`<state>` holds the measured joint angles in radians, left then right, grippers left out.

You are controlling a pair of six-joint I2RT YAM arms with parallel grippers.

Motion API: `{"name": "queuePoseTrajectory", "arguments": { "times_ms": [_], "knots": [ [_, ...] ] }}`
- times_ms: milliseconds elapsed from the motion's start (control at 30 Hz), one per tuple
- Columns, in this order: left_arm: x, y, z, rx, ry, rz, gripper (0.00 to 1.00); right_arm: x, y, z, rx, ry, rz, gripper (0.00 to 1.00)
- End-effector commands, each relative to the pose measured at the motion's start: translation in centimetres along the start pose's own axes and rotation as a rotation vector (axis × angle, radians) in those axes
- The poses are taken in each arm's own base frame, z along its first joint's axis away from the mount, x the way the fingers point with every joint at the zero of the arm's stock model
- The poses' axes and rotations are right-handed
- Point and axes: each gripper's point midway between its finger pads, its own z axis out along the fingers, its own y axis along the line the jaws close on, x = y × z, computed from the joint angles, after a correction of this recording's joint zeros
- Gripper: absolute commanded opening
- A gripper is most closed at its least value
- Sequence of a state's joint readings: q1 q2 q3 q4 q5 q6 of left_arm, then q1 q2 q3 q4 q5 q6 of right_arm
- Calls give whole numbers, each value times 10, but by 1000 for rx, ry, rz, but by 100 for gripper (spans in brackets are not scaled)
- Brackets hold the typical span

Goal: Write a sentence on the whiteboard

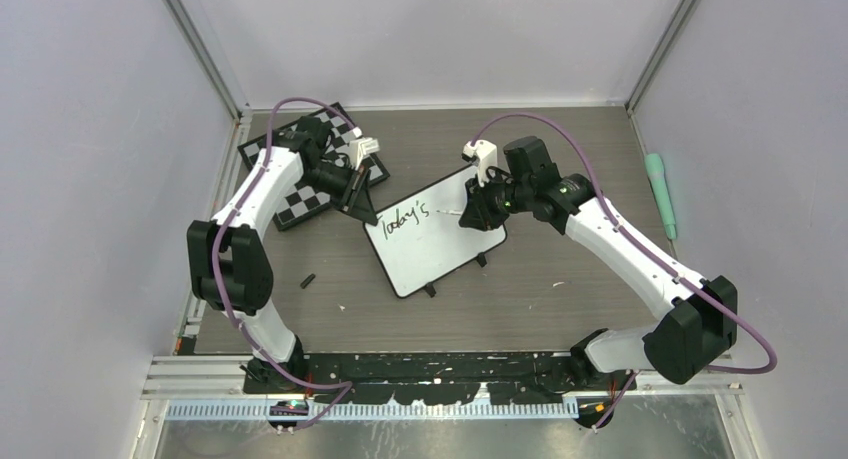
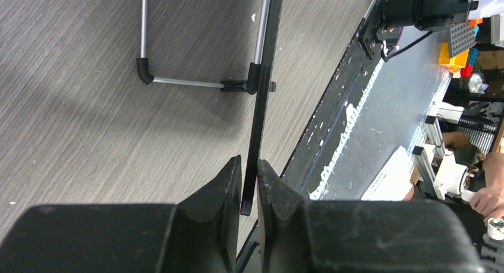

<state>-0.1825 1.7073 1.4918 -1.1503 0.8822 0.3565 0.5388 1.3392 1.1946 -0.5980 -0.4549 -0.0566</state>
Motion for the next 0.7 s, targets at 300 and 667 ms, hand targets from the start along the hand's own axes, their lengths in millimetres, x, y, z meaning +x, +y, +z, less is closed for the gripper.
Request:
{"name": "queuePoseTrajectory", "arguments": {
  "times_ms": [300, 667],
  "knots": [
    [-35, 15, -7, -43, -7, 87, 14, -28, 3, -15, 2, -97, -52, 0],
    [-29, -2, -12, -16, -24, 98, 36, -38, -10, -13, 17, -104, -53, 0]
  ]
}}
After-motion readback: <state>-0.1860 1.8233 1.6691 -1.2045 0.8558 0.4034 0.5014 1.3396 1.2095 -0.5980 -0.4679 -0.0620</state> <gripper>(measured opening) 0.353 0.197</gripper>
